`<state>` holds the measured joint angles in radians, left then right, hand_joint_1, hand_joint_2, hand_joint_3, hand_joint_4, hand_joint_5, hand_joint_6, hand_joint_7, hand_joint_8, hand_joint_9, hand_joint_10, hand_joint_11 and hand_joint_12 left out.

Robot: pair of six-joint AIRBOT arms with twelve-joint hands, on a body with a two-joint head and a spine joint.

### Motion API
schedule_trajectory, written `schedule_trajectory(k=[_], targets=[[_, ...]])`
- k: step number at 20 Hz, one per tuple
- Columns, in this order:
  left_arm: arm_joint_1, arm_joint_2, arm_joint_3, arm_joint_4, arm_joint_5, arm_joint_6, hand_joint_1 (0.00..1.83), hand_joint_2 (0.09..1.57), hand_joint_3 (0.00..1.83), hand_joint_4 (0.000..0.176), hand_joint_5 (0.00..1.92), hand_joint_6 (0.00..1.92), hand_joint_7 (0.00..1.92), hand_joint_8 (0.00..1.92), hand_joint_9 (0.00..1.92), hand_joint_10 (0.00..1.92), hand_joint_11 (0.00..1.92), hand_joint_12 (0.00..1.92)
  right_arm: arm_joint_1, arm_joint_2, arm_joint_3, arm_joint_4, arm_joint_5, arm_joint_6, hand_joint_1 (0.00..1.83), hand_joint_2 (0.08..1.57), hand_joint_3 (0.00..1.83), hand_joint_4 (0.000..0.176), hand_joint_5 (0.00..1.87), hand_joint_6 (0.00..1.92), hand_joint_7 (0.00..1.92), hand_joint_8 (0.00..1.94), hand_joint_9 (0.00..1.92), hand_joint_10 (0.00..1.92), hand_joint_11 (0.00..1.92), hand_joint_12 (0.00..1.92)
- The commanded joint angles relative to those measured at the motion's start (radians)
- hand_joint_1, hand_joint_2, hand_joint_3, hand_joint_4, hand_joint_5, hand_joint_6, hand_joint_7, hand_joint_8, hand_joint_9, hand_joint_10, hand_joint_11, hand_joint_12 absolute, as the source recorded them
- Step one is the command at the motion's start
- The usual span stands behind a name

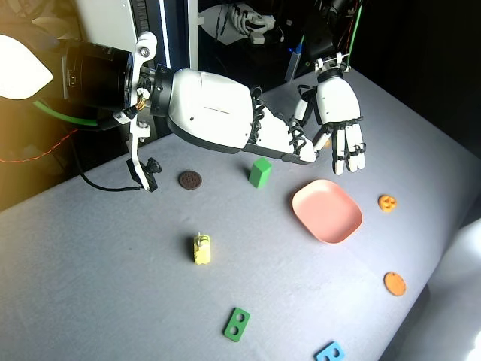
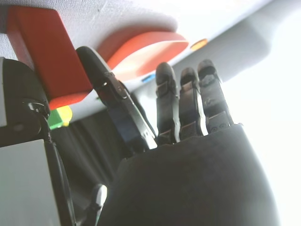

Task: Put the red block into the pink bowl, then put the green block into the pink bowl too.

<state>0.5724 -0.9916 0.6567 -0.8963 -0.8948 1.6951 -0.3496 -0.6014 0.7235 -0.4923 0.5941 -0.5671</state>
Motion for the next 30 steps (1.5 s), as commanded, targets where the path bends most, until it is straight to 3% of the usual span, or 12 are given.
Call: schedule_trajectory(k=[1, 2, 5, 6, 13, 16, 17, 21, 30], targets=[[-0.002, 0.005, 0.001, 0.055, -0.083, -0.002, 1.12, 1.03, 0.00, 0.043, 1.19, 0.63, 0.29, 0.01, 0.00, 0.00, 0.00, 0.00, 0.007, 0.011, -0.003, 0.030, 0.110, 0.002, 0.33, 0.73, 0.00, 0.176, 0.52, 0.00, 0.12, 0.00, 0.00, 0.00, 0.00, 0.00], [-0.003, 0.006, 0.001, 0.059, -0.083, -0.004, 1.12, 1.02, 0.00, 0.055, 1.19, 0.62, 0.30, 0.00, 0.00, 0.00, 0.00, 0.00, 0.007, 0.011, -0.003, 0.030, 0.110, 0.002, 0.35, 0.74, 0.01, 0.176, 0.53, 0.01, 0.13, 0.00, 0.00, 0.00, 0.00, 0.00], [-0.010, 0.014, -0.001, 0.062, -0.083, -0.010, 1.12, 1.02, 0.00, 0.057, 1.19, 0.62, 0.30, 0.00, 0.00, 0.00, 0.00, 0.00, 0.006, 0.011, -0.003, 0.030, 0.110, 0.002, 0.35, 0.74, 0.01, 0.176, 0.54, 0.01, 0.13, 0.00, 0.00, 0.00, 0.00, 0.00], [-0.014, 0.019, -0.002, 0.062, -0.083, -0.010, 1.17, 1.03, 0.00, 0.000, 1.17, 0.65, 0.28, 0.00, 0.00, 0.00, 0.00, 0.00, 0.006, 0.011, -0.003, 0.030, 0.110, 0.002, 0.36, 0.73, 0.00, 0.176, 0.55, 0.01, 0.13, 0.00, 0.00, 0.00, 0.00, 0.00], [-0.055, 0.055, -0.005, 0.062, -0.027, -0.008, 1.18, 1.03, 0.00, 0.000, 1.17, 0.67, 0.30, 0.00, 0.00, 0.00, 0.00, 0.00, 0.005, 0.011, -0.003, 0.030, 0.110, -0.002, 0.35, 0.71, 0.00, 0.176, 0.58, 0.02, 0.14, 0.01, 0.01, 0.00, 0.00, 0.00], [-0.092, 0.065, 0.016, 0.064, 0.015, -0.005, 1.19, 1.01, 0.00, 0.000, 1.24, 0.54, 0.34, 0.00, 0.02, 0.00, 0.00, 0.00, 0.005, 0.011, -0.003, 0.030, 0.110, -0.002, 0.37, 0.72, 0.00, 0.176, 0.57, 0.01, 0.17, 0.01, 0.03, 0.01, 0.00, 0.00], [-0.110, 0.065, 0.028, 0.066, 0.039, -0.006, 1.18, 1.03, 0.00, 0.000, 1.18, 0.64, 0.32, 0.00, 0.01, 0.00, 0.00, 0.00, 0.005, 0.011, -0.003, 0.030, 0.110, -0.002, 0.35, 0.73, 0.00, 0.176, 0.56, 0.00, 0.16, 0.01, 0.02, 0.01, 0.00, 0.00], [-0.189, 0.056, 0.089, 0.079, 0.135, -0.001, 1.16, 1.03, 0.00, 0.000, 1.18, 0.65, 0.32, 0.00, 0.00, 0.00, 0.00, 0.00, 0.005, 0.011, -0.003, 0.030, 0.110, -0.003, 0.39, 0.72, 0.00, 0.176, 0.59, 0.01, 0.15, 0.00, 0.02, 0.01, 0.00, 0.00], [-0.343, 0.009, 0.223, 0.084, 0.293, 0.007, 1.16, 1.01, 0.00, 0.000, 1.23, 0.56, 0.36, 0.01, 0.04, 0.01, 0.00, 0.00, 0.004, 0.011, -0.003, 0.030, 0.110, -0.006, 0.36, 0.71, 0.00, 0.176, 0.63, 0.02, 0.16, 0.01, 0.00, 0.00, 0.00, 0.00]])
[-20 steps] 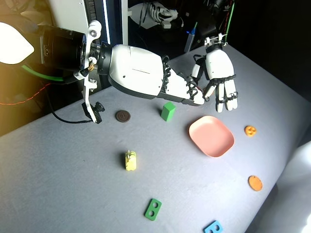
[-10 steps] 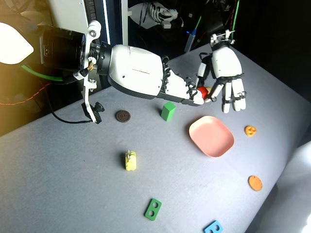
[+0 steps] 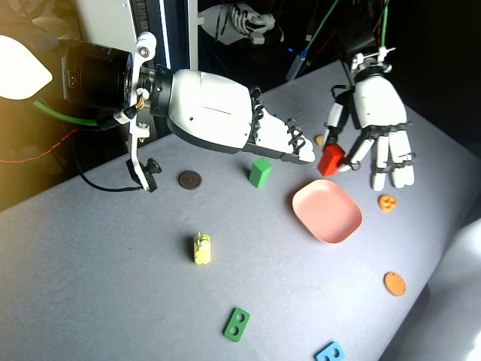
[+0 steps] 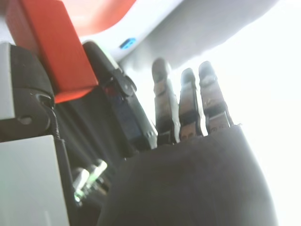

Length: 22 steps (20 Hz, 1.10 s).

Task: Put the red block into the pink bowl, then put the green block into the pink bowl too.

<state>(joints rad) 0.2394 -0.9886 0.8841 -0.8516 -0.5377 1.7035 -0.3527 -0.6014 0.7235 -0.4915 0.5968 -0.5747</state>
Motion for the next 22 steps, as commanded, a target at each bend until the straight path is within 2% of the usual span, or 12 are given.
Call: schedule_trajectory(k=[1, 4, 6, 11, 15, 17, 18, 20, 21, 22], targets=[[-0.016, -0.001, 0.010, 0.044, -0.057, -0.007, 1.16, 1.02, 0.00, 0.000, 1.20, 0.62, 0.33, 0.00, 0.01, 0.00, 0.00, 0.00, 0.007, 0.011, -0.003, 0.029, 0.107, 0.002, 0.36, 0.71, 0.00, 0.176, 0.63, 0.02, 0.17, 0.01, 0.02, 0.01, 0.00, 0.00], [-0.022, -0.022, 0.047, 0.051, -0.054, -0.020, 1.17, 1.02, 0.00, 0.000, 1.20, 0.62, 0.32, 0.01, 0.01, 0.00, 0.00, 0.00, 0.007, 0.011, -0.003, 0.029, 0.107, 0.002, 0.36, 0.73, 0.00, 0.176, 0.62, 0.01, 0.17, 0.01, 0.01, 0.00, 0.00, 0.00], [-0.024, -0.047, 0.087, 0.065, -0.054, -0.036, 1.16, 1.06, 0.00, 0.000, 1.11, 0.76, 0.29, 0.00, 0.00, 0.00, 0.00, 0.00, 0.005, 0.011, -0.003, 0.029, 0.107, 0.002, 0.38, 0.73, 0.00, 0.176, 0.60, 0.00, 0.17, 0.00, 0.01, 0.00, 0.00, 0.00], [-0.023, -0.080, 0.143, 0.089, -0.054, -0.061, 1.14, 1.03, 0.00, 0.000, 1.17, 0.67, 0.33, 0.01, 0.04, 0.01, 0.00, 0.00, 0.004, 0.010, -0.003, 0.030, 0.108, 0.002, 0.39, 0.72, 0.00, 0.176, 0.63, 0.01, 0.17, 0.00, 0.00, 0.00, 0.00, 0.00], [-0.023, -0.099, 0.173, 0.097, -0.052, -0.076, 1.13, 1.03, 0.00, 0.001, 1.19, 0.64, 0.34, 0.00, 0.05, 0.01, 0.00, 0.00, 0.003, 0.010, -0.003, 0.030, 0.108, 0.002, 0.36, 0.73, 0.01, 0.176, 0.59, 0.00, 0.14, 0.00, 0.00, 0.00, 0.00, 0.00], [-0.026, -0.114, 0.187, 0.099, -0.052, -0.085, 1.15, 1.03, 0.00, 0.000, 1.18, 0.65, 0.34, 0.00, 0.06, 0.01, 0.00, 0.00, 0.002, 0.010, -0.003, 0.030, 0.108, 0.002, 0.37, 0.72, 0.00, 0.176, 0.59, 0.00, 0.19, 0.02, 0.03, 0.01, 0.00, 0.00], [-0.027, -0.122, 0.193, 0.101, -0.052, -0.093, 1.12, 1.06, 0.00, 0.000, 1.11, 0.78, 0.32, 0.00, 0.02, 0.01, 0.00, 0.00, 0.002, 0.010, -0.003, 0.030, 0.108, 0.002, 0.36, 0.73, 0.00, 0.176, 0.60, 0.01, 0.19, 0.01, 0.02, 0.01, 0.00, 0.00], [-0.026, -0.133, 0.200, 0.110, -0.052, -0.115, 1.13, 1.03, 0.00, 0.000, 1.18, 0.65, 0.37, 0.01, 0.06, 0.02, 0.00, 0.00, 0.002, 0.010, -0.003, 0.030, 0.108, 0.002, 0.39, 0.73, 0.00, 0.176, 0.63, 0.00, 0.21, 0.00, 0.04, 0.00, 0.00, 0.00], [-0.026, -0.135, 0.201, 0.111, -0.052, -0.117, 1.11, 1.04, 0.00, 0.040, 1.15, 0.70, 0.35, 0.00, 0.05, 0.01, 0.00, 0.00, 0.002, 0.010, -0.003, 0.030, 0.108, 0.002, 0.38, 0.73, 0.00, 0.176, 0.61, 0.00, 0.20, 0.00, 0.05, 0.01, 0.00, 0.00], [-0.025, -0.137, 0.201, 0.111, -0.052, -0.118, 1.13, 1.04, 0.00, 0.001, 1.16, 0.70, 0.34, 0.00, 0.05, 0.00, 0.00, 0.00, 0.002, 0.010, -0.003, 0.030, 0.108, 0.002, 0.39, 0.72, 0.00, 0.176, 0.61, 0.00, 0.19, 0.00, 0.03, 0.00, 0.00, 0.00]])
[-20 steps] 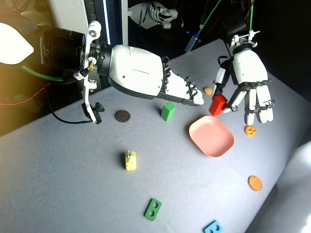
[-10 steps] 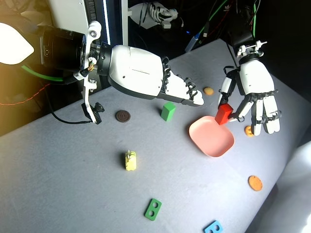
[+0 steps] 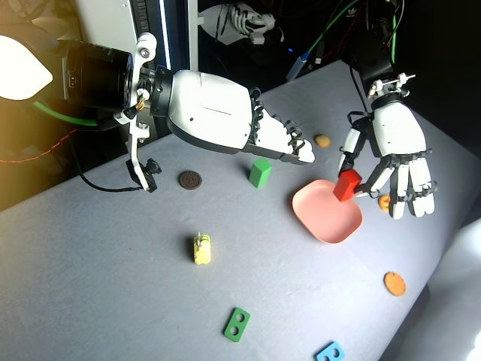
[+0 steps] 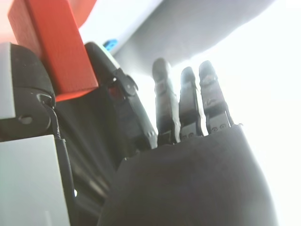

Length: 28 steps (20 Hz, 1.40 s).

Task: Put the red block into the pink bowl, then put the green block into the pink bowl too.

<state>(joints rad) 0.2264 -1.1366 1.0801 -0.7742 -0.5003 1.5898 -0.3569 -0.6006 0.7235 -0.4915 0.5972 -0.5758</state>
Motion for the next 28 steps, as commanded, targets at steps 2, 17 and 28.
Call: schedule_trajectory(k=[2, 17, 28], targets=[[-0.007, 0.010, 0.005, 0.034, -0.089, -0.008, 1.13, 1.03, 0.00, 0.010, 1.18, 0.65, 0.35, 0.00, 0.04, 0.00, 0.00, 0.00, 0.006, 0.010, -0.003, 0.029, 0.108, 0.003, 0.39, 0.73, 0.00, 0.176, 0.60, 0.00, 0.19, 0.00, 0.02, 0.00, 0.00, 0.00], [0.017, 0.001, 0.029, 0.058, -0.105, -0.063, 0.76, 0.97, 0.00, 0.068, 0.89, 0.05, 0.27, 0.01, 0.02, 0.01, 0.00, 0.00, 0.000, 0.009, -0.003, 0.061, 0.103, 0.040, 0.39, 0.72, 0.00, 0.176, 0.62, 0.00, 0.16, 0.00, 0.02, 0.00, 0.00, 0.00], [0.018, 0.050, 0.001, 0.066, -0.088, -0.057, 0.63, 0.97, 0.00, 0.096, 0.73, 0.01, 0.22, 0.01, 0.05, 0.00, 0.00, 0.00, 0.041, -0.011, -0.006, 0.166, -0.075, -0.127, 0.41, 0.72, 0.00, 0.176, 0.60, 0.02, 0.17, 0.00, 0.01, 0.00, 0.00, 0.00]])
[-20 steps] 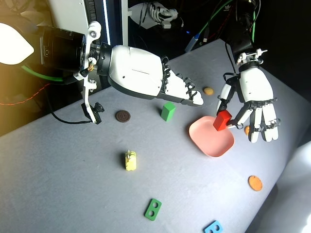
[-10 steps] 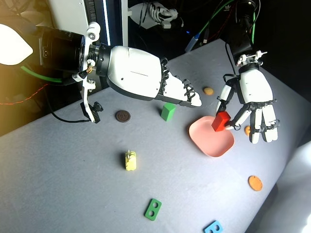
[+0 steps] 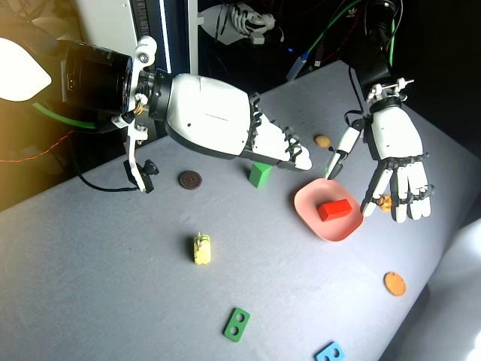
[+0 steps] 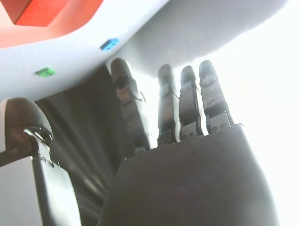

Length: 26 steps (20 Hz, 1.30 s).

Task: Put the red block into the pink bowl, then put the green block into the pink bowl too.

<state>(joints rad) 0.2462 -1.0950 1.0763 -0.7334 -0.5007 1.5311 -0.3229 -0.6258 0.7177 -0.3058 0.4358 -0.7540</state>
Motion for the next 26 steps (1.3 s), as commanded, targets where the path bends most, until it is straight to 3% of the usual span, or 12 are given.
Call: schedule_trajectory(k=[1, 2, 4, 5, 6, 7, 11, 14, 16, 20, 25, 26], targets=[[-0.002, 0.025, -0.004, 0.033, -0.073, 0.002, 0.58, 0.98, 0.00, 0.118, 0.71, 0.00, 0.22, 0.00, 0.05, 0.01, 0.02, 0.01, 0.019, 0.003, -0.001, 0.136, 0.042, -0.085, 0.39, 0.72, 0.00, 0.176, 0.62, 0.02, 0.18, 0.01, 0.02, 0.00, 0.00, 0.00], [-0.001, 0.046, -0.016, 0.044, -0.061, 0.002, 0.56, 1.00, 0.01, 0.115, 0.69, 0.00, 0.23, 0.01, 0.05, 0.00, 0.01, 0.01, 0.021, -0.011, 0.000, 0.301, 0.028, -0.244, 0.38, 0.72, 0.00, 0.176, 0.61, 0.02, 0.18, 0.01, 0.01, 0.00, 0.00, 0.00], [-0.001, 0.090, -0.041, 0.065, -0.018, 0.001, 0.58, 0.99, 0.00, 0.104, 0.69, 0.00, 0.18, 0.00, 0.04, 0.00, 0.00, 0.00, 0.021, -0.036, -0.001, 0.433, 0.028, -0.371, 0.39, 0.72, 0.00, 0.176, 0.60, 0.01, 0.17, 0.01, 0.01, 0.00, 0.00, 0.00], [0.001, 0.120, -0.062, 0.085, 0.016, -0.006, 0.53, 1.00, 0.01, 0.124, 0.65, 0.00, 0.14, 0.00, 0.01, 0.00, 0.00, 0.00, 0.021, -0.046, -0.003, 0.462, 0.028, -0.408, 0.42, 0.72, 0.00, 0.176, 0.58, 0.00, 0.16, 0.00, 0.00, 0.00, 0.00, 0.00], [0.002, 0.135, -0.072, 0.097, 0.039, -0.010, 0.45, 1.00, 0.00, 0.166, 0.54, 0.00, 0.17, 0.02, 0.02, 0.01, 0.01, 0.00, 0.022, -0.053, -0.008, 0.491, 0.028, -0.436, 0.43, 0.72, 0.00, 0.176, 0.62, 0.02, 0.18, 0.01, 0.01, 0.00, 0.00, 0.00], [0.003, 0.168, -0.095, 0.124, 0.074, -0.025, 0.40, 1.00, 0.01, 0.168, 0.46, 0.00, 0.17, 0.01, 0.01, 0.00, 0.01, 0.00, 0.022, -0.068, -0.011, 0.525, 0.034, -0.466, 0.42, 0.72, 0.00, 0.176, 0.64, 0.03, 0.18, 0.01, 0.01, 0.00, 0.00, 0.00], [0.031, 0.263, -0.167, 0.254, 0.109, -0.146, 0.35, 0.97, 0.00, 0.147, 0.36, 0.00, 0.25, 0.00, 0.06, 0.01, 0.04, 0.05, 0.019, -0.116, -0.013, 0.621, 0.053, -0.595, 0.38, 0.73, 0.00, 0.176, 0.66, 0.02, 0.17, 0.00, 0.01, 0.00, 0.00, 0.00], [0.050, 0.341, -0.221, 0.403, 0.109, -0.280, 0.27, 0.94, 0.00, 0.138, 0.27, 0.00, 0.25, 0.00, 0.10, 0.01, 0.00, 0.33, 0.009, -0.163, -0.013, 0.624, 0.087, -0.623, 0.39, 0.71, 0.00, 0.176, 0.60, 0.00, 0.15, 0.00, 0.01, 0.00, 0.00, 0.00], [0.058, 0.373, -0.246, 0.427, 0.109, -0.293, 0.24, 0.91, 0.00, 0.140, 0.26, 0.00, 0.24, 0.00, 0.08, 0.01, 0.00, 0.27, 0.013, -0.192, -0.008, 0.624, 0.109, -0.646, 0.34, 0.72, 0.00, 0.176, 0.56, 0.00, 0.09, 0.00, 0.00, 0.00, 0.00, 0.00], [0.070, 0.443, -0.302, 0.432, 0.109, -0.289, 0.12, 0.93, 0.00, 0.111, 0.22, 0.00, 0.26, 0.00, 0.10, 0.01, 0.00, 0.27, 0.018, -0.267, 0.030, 0.624, 0.111, -0.676, 0.45, 0.71, 0.00, 0.176, 0.46, 0.00, 0.00, 0.00, 0.00, 0.00, 0.00, 0.00], [0.043, 0.478, -0.333, 0.491, 0.163, -0.289, 0.23, 0.88, 0.00, 0.116, 0.30, 0.00, 0.26, 0.00, 0.12, 0.00, 0.00, 0.44, 0.025, -0.327, 0.106, 0.624, 0.109, -0.679, 0.85, 0.76, 0.01, 0.176, 0.76, 0.01, 0.04, 0.00, 0.00, 0.00, 0.00, 0.00], [0.024, 0.477, -0.335, 0.508, 0.186, -0.289, 0.25, 0.90, 0.00, 0.115, 0.30, 0.00, 0.22, 0.00, 0.07, 0.01, 0.00, 0.28, 0.025, -0.340, 0.116, 0.624, 0.104, -0.679, 0.89, 0.77, 0.01, 0.176, 0.78, 0.01, 0.01, 0.00, 0.00, 0.00, 0.00, 0.00]])
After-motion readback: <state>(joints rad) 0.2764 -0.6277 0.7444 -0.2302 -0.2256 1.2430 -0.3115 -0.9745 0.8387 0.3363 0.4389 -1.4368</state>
